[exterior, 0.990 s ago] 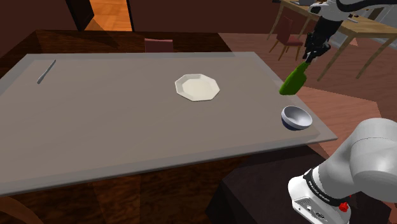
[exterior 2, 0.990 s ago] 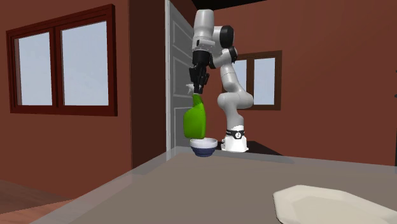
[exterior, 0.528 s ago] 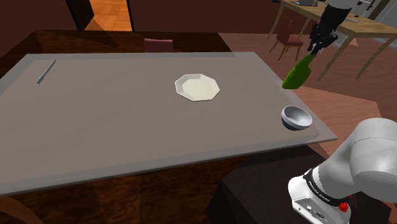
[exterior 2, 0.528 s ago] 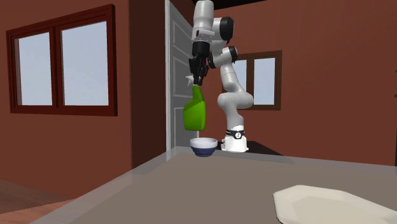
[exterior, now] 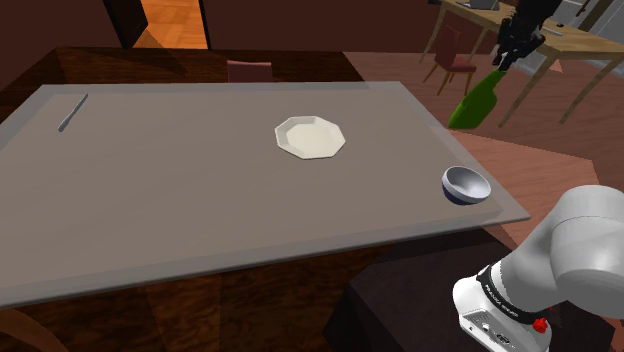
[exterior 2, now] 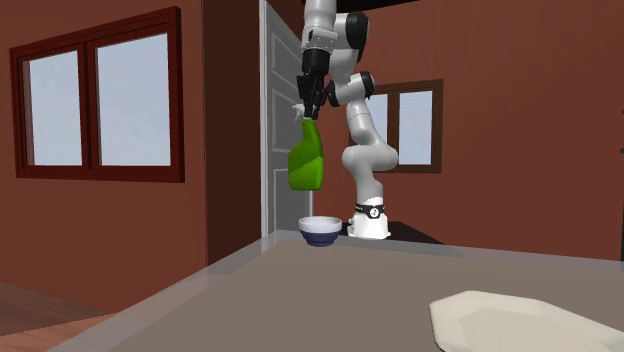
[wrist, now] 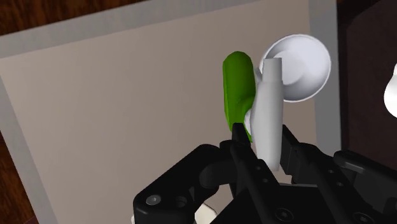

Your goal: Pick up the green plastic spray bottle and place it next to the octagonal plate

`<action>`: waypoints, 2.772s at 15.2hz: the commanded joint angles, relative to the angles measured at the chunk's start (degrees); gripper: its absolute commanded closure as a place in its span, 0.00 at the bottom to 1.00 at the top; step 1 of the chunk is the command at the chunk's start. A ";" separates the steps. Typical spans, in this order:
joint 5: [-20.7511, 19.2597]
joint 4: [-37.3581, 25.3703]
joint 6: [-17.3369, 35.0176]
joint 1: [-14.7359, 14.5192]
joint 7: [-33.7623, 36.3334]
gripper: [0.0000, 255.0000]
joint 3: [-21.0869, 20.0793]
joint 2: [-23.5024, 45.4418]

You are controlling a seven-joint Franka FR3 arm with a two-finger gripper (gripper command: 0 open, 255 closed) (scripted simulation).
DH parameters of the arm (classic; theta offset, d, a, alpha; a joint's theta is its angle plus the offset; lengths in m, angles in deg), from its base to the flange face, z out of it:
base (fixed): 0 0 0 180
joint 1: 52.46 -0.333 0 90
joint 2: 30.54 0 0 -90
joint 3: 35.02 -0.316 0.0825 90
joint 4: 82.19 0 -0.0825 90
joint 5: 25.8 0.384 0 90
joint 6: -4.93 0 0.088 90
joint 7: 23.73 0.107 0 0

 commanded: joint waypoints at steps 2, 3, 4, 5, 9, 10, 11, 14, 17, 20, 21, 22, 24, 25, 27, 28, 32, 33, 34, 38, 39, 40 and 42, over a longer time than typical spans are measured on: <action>0.50 -2.83 -2.21 -0.28 -0.50 1.00 -0.26 0.66; 0.65 -3.76 -2.92 -0.37 -0.67 1.00 -0.33 0.89; 0.81 -4.70 -3.63 -0.47 -0.84 1.00 -0.39 1.13; 0.98 -5.66 -4.34 -0.56 -1.02 1.00 -0.44 1.40; 1.65 -9.64 -7.18 -0.97 -1.79 1.00 -0.55 2.59; 1.82 -10.68 -7.89 -1.07 -2.01 1.00 -0.54 2.93; 2.00 -11.73 -8.61 -1.18 -2.22 1.00 -0.53 3.28; 2.56 -14.99 -10.76 -1.51 -2.93 1.00 -0.42 4.45; 3.17 -18.43 -12.94 -1.85 -3.72 1.00 -0.18 5.78; 3.84 -22.07 -15.15 -2.19 -4.61 1.00 0.21 7.30; 4.09 -23.33 -15.90 -2.30 -4.93 1.00 0.38 7.85; 4.35 -24.62 -16.65 -2.41 -5.27 1.00 0.57 8.43; 4.56 -23.89 -16.26 -2.68 -3.95 1.00 -0.29 8.40; 4.64 -22.37 -15.36 -2.88 -2.45 1.00 -1.21 8.07; 4.93 -19.59 -13.54 -3.39 0.39 1.00 -2.84 7.67; 5.14 -18.32 -12.62 -3.64 1.73 1.00 -3.59 7.60; 6.22 -14.00 -8.90 -4.86 6.69 1.00 -6.14 8.08; 6.55 -13.11 -7.96 -5.18 7.83 1.00 -6.70 8.38; 6.89 -12.28 -7.02 -5.55 8.95 1.00 -7.22 8.74; 8.41 -9.68 -3.28 -7.07 13.07 1.00 -9.06 10.83; 8.82 -9.20 -2.36 -7.46 14.01 1.00 -9.47 11.50; 9.25 -8.79 -1.44 -7.87 14.93 1.00 -9.86 12.24; 10.16 -8.19 0.37 -8.68 16.68 1.00 -10.61 13.87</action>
